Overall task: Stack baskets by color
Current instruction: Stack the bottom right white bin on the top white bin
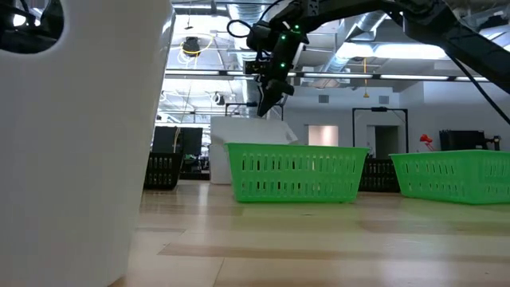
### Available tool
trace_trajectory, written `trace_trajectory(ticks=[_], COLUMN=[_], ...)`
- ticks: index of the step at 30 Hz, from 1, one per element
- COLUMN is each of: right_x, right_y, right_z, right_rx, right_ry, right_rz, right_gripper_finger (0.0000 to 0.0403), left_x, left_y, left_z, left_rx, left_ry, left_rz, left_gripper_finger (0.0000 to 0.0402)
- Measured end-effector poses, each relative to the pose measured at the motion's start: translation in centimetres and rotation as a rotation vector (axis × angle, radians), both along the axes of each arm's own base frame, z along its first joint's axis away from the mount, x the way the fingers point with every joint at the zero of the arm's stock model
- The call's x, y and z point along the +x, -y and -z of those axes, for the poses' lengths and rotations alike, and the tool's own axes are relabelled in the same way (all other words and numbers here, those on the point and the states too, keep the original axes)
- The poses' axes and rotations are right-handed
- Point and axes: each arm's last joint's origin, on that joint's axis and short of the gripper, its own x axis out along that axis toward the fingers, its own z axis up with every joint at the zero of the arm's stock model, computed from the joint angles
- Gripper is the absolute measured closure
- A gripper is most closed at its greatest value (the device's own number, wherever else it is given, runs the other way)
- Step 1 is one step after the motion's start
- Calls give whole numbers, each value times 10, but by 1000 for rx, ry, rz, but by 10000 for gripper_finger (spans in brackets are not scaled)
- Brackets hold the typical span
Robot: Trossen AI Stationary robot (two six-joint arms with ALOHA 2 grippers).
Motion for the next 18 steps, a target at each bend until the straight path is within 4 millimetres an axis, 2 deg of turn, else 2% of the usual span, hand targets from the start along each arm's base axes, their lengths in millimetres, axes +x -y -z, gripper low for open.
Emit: trace_trajectory(ticks=[10, 15, 18], right_x=[3, 3, 5], right_y=[1, 0, -7], right_z=[-2, -8, -9], right_rx=[-8, -32, -35], right_ry=[42, 47, 39], right_rz=[23, 40, 28], right_gripper_finger=[256, 242, 242], left_x=[0, 0, 0], left_y=[0, 0, 0], left_z=[0, 0, 0], left_rx=[0, 0, 0], left_ry=[0, 0, 0], left_rz=[3, 6, 5], left_gripper_finger=[145, 145, 145])
